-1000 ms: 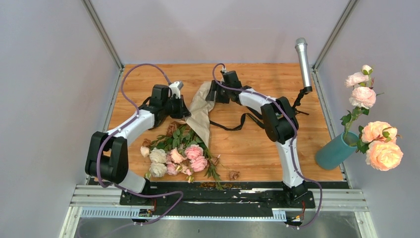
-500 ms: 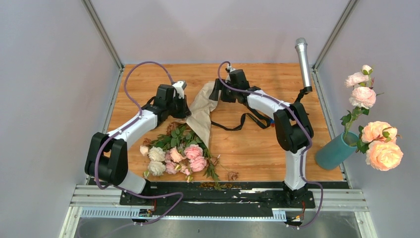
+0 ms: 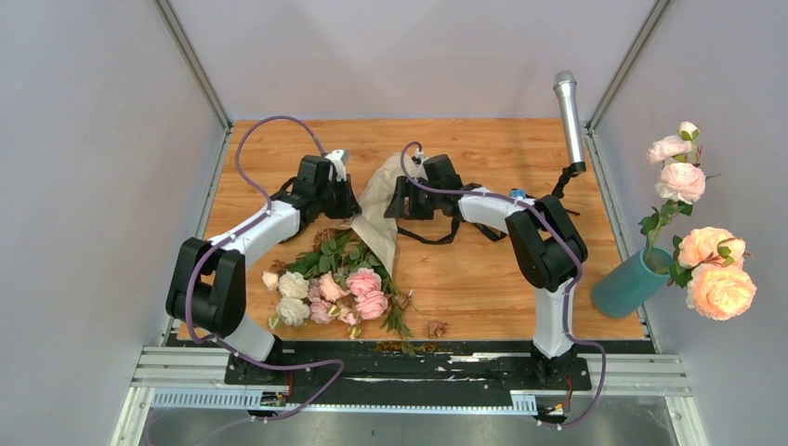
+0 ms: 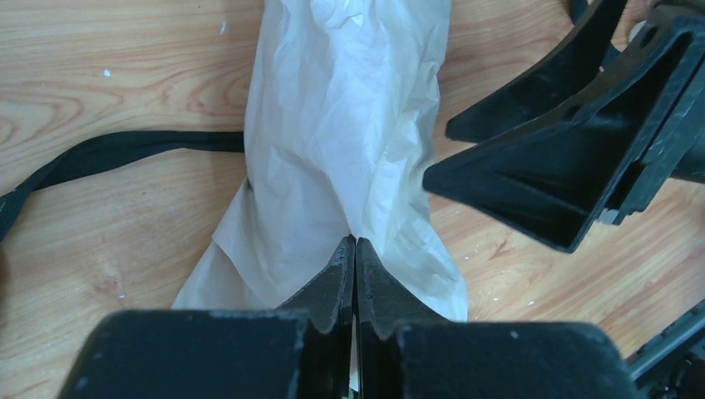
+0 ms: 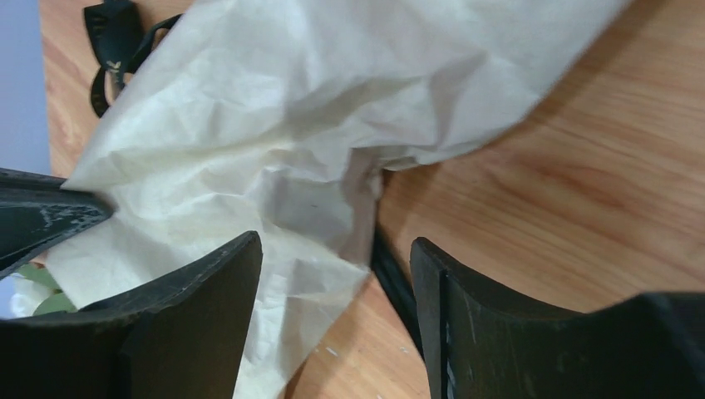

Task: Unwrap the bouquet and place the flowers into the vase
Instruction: Unfold the wrapping paper at the center of the board.

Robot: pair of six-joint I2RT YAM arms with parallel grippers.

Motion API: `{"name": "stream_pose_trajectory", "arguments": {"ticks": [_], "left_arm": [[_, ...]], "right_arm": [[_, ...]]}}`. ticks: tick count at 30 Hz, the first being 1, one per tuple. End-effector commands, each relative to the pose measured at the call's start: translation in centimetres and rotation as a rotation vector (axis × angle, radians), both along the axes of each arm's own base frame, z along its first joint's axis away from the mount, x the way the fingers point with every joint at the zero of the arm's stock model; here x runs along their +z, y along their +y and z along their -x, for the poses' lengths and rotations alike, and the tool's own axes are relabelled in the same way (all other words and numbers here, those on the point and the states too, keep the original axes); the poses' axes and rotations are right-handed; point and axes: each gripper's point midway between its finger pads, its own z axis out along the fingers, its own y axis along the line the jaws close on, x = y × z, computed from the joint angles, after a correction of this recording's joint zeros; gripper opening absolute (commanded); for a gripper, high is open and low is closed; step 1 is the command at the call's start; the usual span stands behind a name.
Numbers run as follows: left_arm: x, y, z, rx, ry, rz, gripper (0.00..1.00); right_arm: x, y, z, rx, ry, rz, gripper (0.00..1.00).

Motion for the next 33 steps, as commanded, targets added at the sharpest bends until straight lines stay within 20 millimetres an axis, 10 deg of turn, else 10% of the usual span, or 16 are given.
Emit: {"name": "stream_pose_trajectory", "arguments": {"ticks": [1, 14, 23, 33], "left_arm": [[1.6, -1.4, -0.3, -0.046, -0.055, 0.07, 0.05], [3.7, -2.5, -0.3, -0.142, -0.101, 0.093, 0.12], [4.6, -0.9, -3.0, 0.007, -0.082, 0.093, 0.47], [0.1, -1.8, -6.6, 0.065, 0.064, 0.225, 0.56]], "right_arm": [[2.7, 2.7, -0.3, 0.057, -0.066, -0.123, 0.64], [-0.4, 1.7, -0.3, 0.025, -0.026, -0.043, 0.0], [-1.6, 0.8, 0.4, 0.022, -0.019, -0.008, 0.0], [-2.0, 0.7, 0.6, 0.025, -0.015, -0.004, 0.0]]}}
